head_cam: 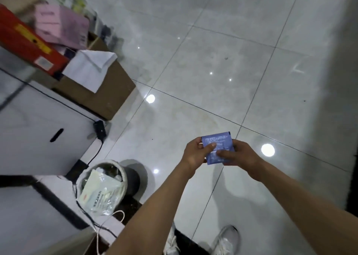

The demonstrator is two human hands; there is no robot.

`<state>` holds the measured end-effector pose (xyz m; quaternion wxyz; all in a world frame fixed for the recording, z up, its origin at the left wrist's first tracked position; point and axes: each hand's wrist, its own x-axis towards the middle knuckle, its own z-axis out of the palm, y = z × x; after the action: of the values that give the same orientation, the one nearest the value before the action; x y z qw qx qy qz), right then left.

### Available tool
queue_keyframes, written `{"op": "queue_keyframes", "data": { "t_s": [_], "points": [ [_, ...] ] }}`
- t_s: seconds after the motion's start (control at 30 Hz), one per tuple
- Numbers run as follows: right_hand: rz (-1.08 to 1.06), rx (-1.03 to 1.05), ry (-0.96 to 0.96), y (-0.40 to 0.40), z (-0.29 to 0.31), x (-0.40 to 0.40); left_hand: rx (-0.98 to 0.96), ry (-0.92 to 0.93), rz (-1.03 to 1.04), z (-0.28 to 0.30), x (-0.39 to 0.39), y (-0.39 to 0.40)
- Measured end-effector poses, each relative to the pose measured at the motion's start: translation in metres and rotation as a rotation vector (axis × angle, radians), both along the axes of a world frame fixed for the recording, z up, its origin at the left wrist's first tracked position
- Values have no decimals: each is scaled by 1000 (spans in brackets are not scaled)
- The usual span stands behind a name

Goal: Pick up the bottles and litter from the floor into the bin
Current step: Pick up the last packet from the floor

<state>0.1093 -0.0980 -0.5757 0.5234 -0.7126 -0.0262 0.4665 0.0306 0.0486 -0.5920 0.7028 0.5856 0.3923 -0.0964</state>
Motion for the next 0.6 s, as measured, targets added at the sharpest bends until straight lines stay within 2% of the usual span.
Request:
{"op": "queue_keyframes", "data": {
  "t_s": [0.17, 0.33, 0.5, 0.6],
  "points": [
    [89, -13, 27, 73, 0, -43, -20, 42, 117, 3, -61, 64],
    [130, -83, 44, 153, -27, -95, -45, 100, 219, -13, -127, 134],
    [187, -188, -19, 243, -67, -154, 62, 248, 304, -56, -197, 213],
    [318, -262, -122, 298, -88, -185, 122, 317, 314, -80, -244, 259]
  ]
}}
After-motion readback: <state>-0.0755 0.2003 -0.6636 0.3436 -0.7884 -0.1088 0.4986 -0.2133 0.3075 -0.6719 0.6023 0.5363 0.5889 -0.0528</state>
